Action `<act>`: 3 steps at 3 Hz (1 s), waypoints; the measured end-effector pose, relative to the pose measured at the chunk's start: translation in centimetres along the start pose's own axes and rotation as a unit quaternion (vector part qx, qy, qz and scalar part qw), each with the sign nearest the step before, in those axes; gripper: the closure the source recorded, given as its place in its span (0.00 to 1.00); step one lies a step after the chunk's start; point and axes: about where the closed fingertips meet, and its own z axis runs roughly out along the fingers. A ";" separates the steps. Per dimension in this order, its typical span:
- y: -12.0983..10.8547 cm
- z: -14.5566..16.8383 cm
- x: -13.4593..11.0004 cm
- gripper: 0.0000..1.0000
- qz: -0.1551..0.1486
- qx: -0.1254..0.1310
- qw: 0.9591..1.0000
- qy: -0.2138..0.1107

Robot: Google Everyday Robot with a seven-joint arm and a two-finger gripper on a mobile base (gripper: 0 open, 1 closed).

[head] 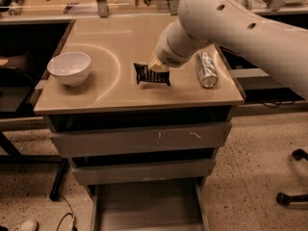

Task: Pick rxbar chocolate from bottom drawer and place on counter

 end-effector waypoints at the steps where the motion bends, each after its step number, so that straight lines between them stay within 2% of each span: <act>1: -0.1 3.3 -0.2 1.00 0.003 -0.026 1.000 -0.009; 2: -0.1 3.6 -0.1 1.00 0.004 -0.028 1.000 -0.010; 3: -0.1 3.6 -0.1 0.81 0.004 -0.028 1.000 -0.010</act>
Offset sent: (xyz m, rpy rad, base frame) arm 0.0162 0.0135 -0.0207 0.0156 0.0398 0.0260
